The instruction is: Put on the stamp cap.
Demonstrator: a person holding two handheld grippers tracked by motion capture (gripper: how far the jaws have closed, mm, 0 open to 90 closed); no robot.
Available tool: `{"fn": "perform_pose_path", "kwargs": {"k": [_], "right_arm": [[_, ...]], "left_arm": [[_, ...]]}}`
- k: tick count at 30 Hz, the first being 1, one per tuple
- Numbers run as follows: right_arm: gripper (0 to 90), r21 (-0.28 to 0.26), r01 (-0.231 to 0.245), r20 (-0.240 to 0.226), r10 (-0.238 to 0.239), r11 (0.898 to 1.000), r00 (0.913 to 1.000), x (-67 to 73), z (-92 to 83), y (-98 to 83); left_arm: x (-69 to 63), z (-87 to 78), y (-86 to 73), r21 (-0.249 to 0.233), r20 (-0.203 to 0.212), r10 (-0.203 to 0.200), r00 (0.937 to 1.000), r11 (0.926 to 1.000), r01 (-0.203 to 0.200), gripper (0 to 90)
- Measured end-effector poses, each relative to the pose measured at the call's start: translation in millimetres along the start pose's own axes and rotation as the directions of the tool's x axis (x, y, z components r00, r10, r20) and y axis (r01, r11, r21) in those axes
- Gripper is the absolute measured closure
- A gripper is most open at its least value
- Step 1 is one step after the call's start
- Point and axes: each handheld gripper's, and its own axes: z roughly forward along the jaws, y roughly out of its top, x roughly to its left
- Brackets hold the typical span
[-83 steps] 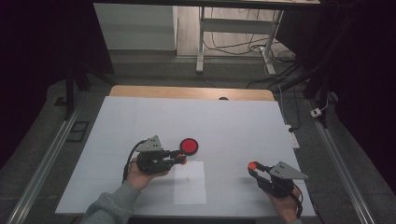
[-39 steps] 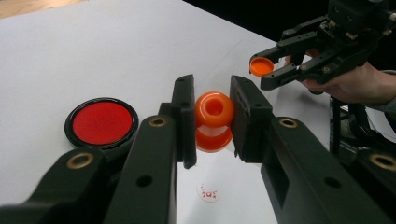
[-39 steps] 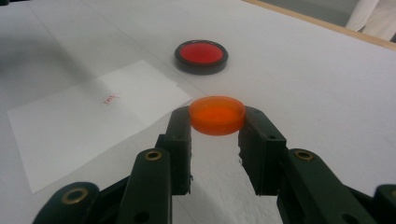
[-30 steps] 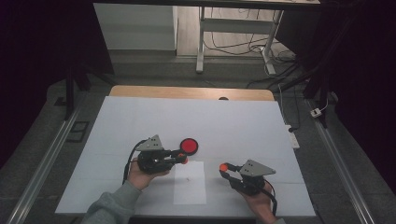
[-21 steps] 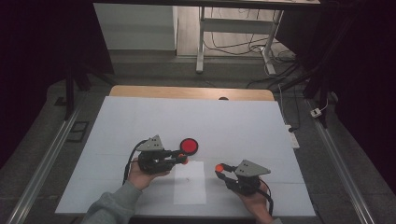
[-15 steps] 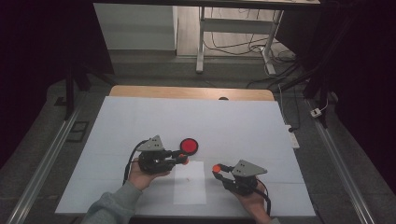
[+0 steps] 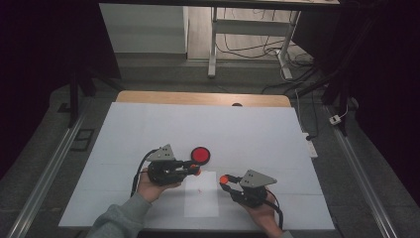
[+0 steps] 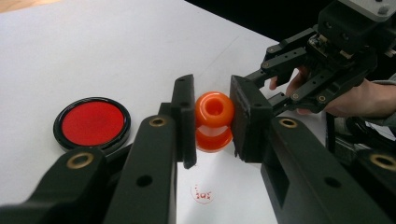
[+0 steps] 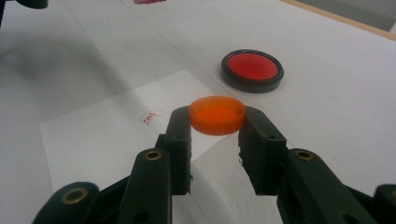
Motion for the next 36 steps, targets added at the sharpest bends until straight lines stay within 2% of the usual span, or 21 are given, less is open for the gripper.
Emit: {"fn": "perform_pose_path", "kwargs": {"k": [14,22,36], "right_arm": [[64.7,0.001,0.011,-0.018,-0.011,1.0,0.9998,7.5,11.1,5.1],[64.7,-0.002,0.022,-0.051,-0.022,1.0,0.9985,12.5,19.8,8.5],[64.7,-0.003,0.027,-0.072,-0.027,1.0,0.997,19.4,30.2,12.8]], "left_arm": [[-1.3,1.3,0.1,0.002,0.004,0.002,1.0,1.0,-0.002,72.3],[-2.8,2.2,0.5,0.002,0.009,0.005,0.9999,1.0,-0.005,72.2],[-4.6,2.8,1.0,-0.004,0.028,0.002,0.9996,1.0,-0.002,72.2]]}}
